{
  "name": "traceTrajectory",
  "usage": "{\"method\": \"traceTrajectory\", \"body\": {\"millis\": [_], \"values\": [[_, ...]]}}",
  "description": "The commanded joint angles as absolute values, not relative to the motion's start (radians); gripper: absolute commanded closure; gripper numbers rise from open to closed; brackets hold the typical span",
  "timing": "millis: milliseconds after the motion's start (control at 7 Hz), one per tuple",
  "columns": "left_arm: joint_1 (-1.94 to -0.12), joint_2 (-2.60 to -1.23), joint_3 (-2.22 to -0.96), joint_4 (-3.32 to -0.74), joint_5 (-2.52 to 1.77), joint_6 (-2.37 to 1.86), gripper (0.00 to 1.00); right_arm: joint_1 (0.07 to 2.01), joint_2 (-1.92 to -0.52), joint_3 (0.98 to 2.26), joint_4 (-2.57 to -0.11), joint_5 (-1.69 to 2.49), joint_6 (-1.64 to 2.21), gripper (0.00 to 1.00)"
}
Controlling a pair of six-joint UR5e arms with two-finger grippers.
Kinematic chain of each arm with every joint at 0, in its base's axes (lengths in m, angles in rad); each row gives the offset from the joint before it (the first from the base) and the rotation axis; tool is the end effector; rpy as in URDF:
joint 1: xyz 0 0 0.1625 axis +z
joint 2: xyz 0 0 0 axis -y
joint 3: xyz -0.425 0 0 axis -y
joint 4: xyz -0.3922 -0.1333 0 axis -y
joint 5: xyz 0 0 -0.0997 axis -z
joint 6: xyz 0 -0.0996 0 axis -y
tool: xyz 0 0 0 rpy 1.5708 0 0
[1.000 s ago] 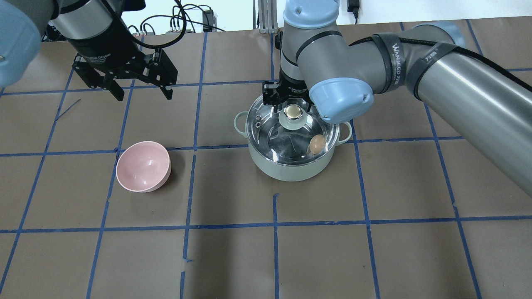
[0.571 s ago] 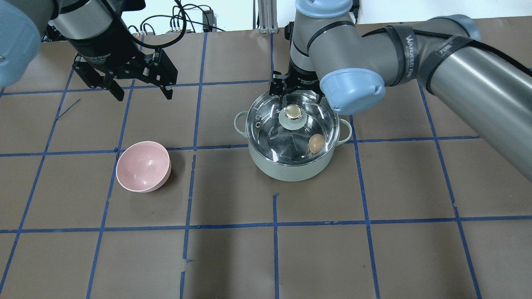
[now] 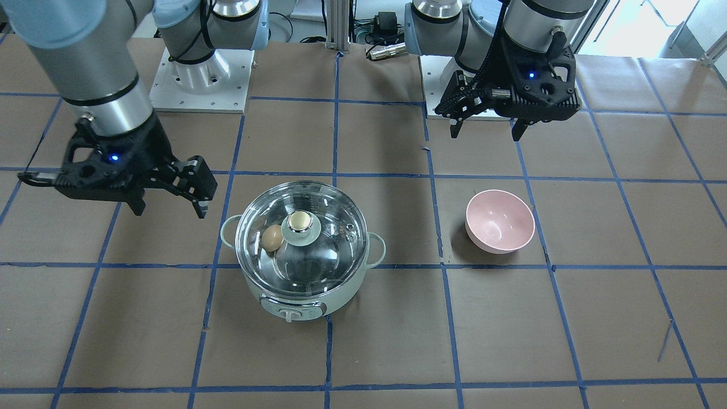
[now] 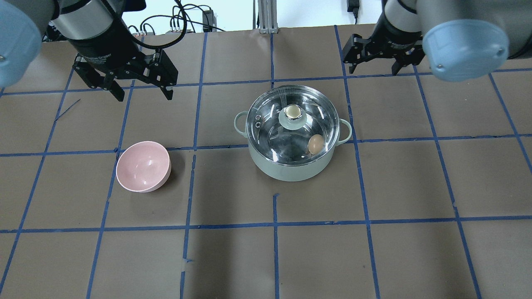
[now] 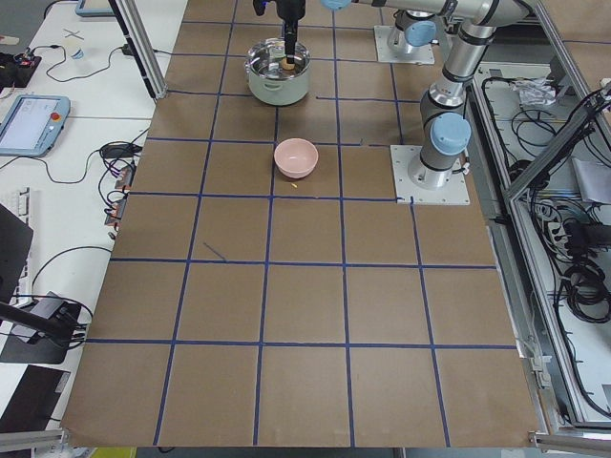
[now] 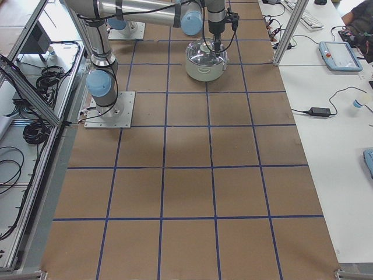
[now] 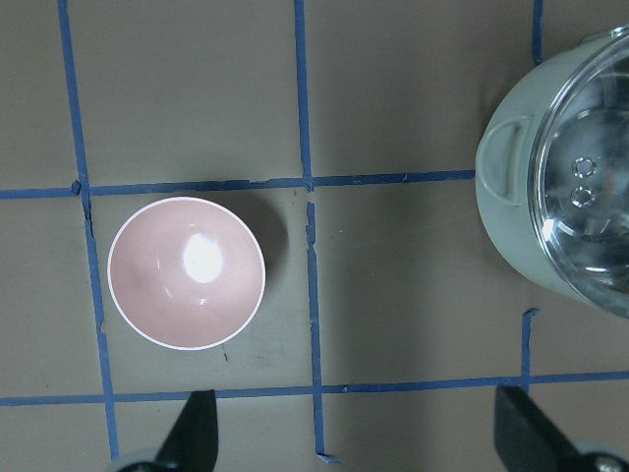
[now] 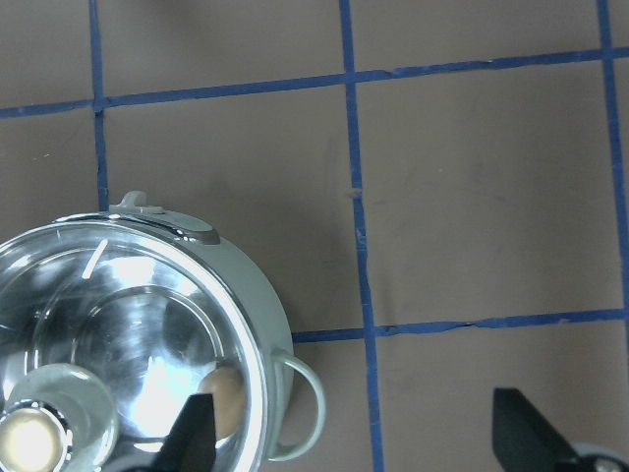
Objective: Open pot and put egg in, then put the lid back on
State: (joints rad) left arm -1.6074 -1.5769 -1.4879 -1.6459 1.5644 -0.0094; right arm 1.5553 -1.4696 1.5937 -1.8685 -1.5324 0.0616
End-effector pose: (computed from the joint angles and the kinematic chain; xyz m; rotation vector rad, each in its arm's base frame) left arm -0.1519 -0.4883 0.5182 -0.0427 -3.1349 0.0024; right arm 0.1286 -0.5496 0.4560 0.1138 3.0857 -0.2673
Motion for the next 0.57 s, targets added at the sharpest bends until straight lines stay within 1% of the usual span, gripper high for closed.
{"method": "traceTrajectory", "body": {"millis": [0,429], "values": [[-1.606,-1.577,-1.488,-1.646,1.566,-0.008,0.0,1.532,-1.508,1.597,-1.821,-1.528,0.037,0.0],[-1.606,-1.577,-1.488,-1.646,1.566,-0.008,0.0,1.537,-1.508,1.603,-1.821,-1.485,0.037,0.0]]}}
